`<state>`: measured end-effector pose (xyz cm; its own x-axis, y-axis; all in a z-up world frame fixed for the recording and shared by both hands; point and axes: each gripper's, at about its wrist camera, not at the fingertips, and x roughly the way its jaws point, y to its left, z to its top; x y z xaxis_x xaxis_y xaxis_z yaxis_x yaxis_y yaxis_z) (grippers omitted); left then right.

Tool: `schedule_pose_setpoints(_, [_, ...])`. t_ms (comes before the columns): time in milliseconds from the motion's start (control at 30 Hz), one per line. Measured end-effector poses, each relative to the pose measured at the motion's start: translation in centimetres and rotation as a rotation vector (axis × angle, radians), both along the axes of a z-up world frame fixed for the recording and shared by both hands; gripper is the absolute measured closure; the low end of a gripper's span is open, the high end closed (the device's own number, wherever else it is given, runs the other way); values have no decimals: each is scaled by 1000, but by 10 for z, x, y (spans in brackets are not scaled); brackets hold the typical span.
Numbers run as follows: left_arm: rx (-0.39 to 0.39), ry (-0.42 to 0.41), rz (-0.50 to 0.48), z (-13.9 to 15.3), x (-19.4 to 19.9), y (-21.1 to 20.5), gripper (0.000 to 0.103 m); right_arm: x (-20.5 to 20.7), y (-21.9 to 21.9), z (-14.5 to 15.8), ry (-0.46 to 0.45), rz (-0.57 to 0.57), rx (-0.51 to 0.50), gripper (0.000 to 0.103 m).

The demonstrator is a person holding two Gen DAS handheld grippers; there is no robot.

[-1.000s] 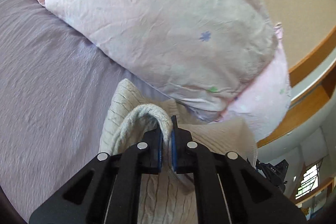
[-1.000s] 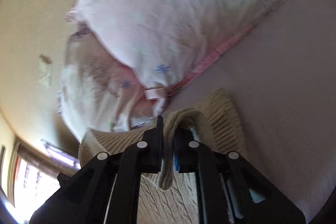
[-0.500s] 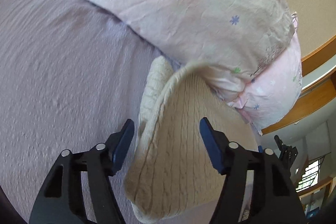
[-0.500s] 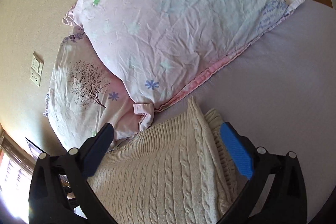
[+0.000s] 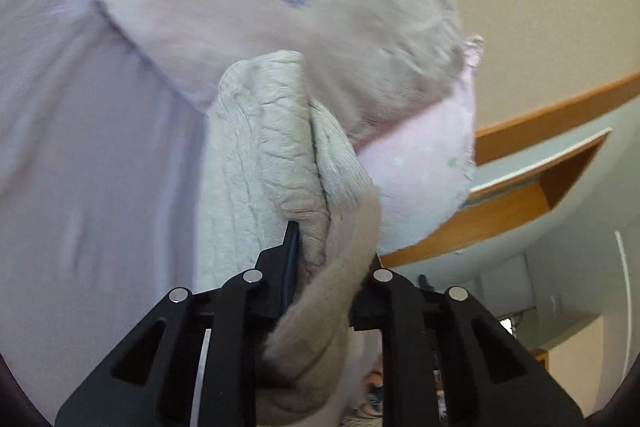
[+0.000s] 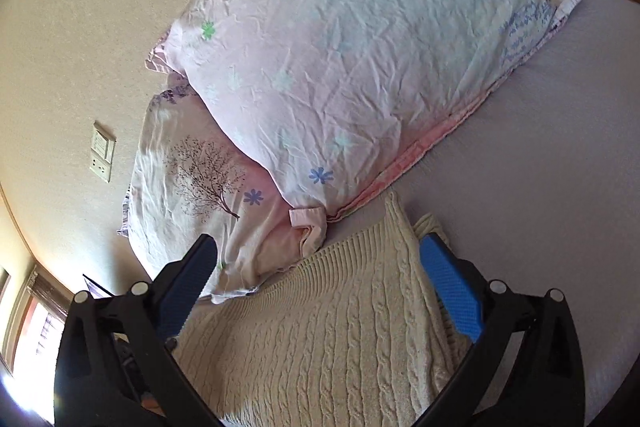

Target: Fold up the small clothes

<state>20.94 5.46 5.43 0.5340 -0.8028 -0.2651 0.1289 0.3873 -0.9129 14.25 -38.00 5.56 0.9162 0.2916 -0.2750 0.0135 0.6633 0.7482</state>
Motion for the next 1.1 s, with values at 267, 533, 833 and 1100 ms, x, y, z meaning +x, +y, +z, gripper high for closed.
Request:
schedule_pose_setpoints(267, [-335,156,-461,-30,51,-229,86,-3,-35,-3,61,-32,-114,2])
schedule_pose_setpoints(533, [148,-53,-184,9,26,-131,31,0,-39,-12,94,156,-41,12])
schedule_pose_setpoints(833, [463,55,-224,-42,31,-132,24,30,-15,-46,382,188,-139,16])
schedule_pose_setpoints(1100, [379,48,-229,-59,30,-141,58,30,-6,-49,297,306,-44,67])
